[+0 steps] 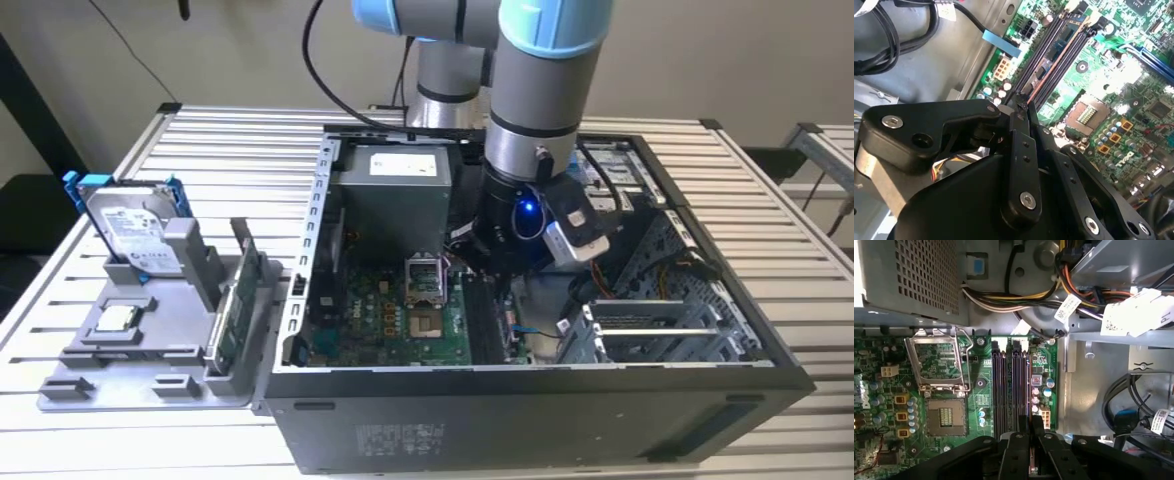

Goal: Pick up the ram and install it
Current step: 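Insert the ram into the slot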

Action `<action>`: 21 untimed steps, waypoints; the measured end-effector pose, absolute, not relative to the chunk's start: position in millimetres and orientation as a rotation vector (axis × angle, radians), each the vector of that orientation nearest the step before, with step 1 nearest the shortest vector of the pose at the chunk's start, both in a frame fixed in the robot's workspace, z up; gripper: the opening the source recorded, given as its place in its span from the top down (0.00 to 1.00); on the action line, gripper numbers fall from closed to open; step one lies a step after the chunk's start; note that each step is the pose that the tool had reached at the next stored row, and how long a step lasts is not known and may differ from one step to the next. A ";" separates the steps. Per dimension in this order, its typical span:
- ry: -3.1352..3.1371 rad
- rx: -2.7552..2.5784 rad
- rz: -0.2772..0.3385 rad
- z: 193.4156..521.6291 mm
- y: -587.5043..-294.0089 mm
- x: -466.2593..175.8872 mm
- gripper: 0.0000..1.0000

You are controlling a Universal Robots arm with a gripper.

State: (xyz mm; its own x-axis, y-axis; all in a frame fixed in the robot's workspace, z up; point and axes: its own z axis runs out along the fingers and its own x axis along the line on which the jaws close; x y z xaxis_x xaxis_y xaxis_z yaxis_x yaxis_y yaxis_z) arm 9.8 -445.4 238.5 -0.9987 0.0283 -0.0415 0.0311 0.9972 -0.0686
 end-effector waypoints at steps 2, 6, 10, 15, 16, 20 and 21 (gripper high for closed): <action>3.099 0.046 -0.108 237.2 -446.5 9.9 0.86; 3.099 0.046 -0.108 234.5 -447.1 9.9 0.86; 3.099 0.046 -0.108 229.4 -447.1 9.9 0.86; 3.099 0.046 -0.108 226.3 -447.2 9.9 0.86; 3.099 0.046 -0.108 226.3 -447.2 9.8 0.86; 3.099 0.046 -0.108 225.3 -447.2 9.6 0.86; 3.099 0.046 -0.108 225.0 -447.2 9.6 0.86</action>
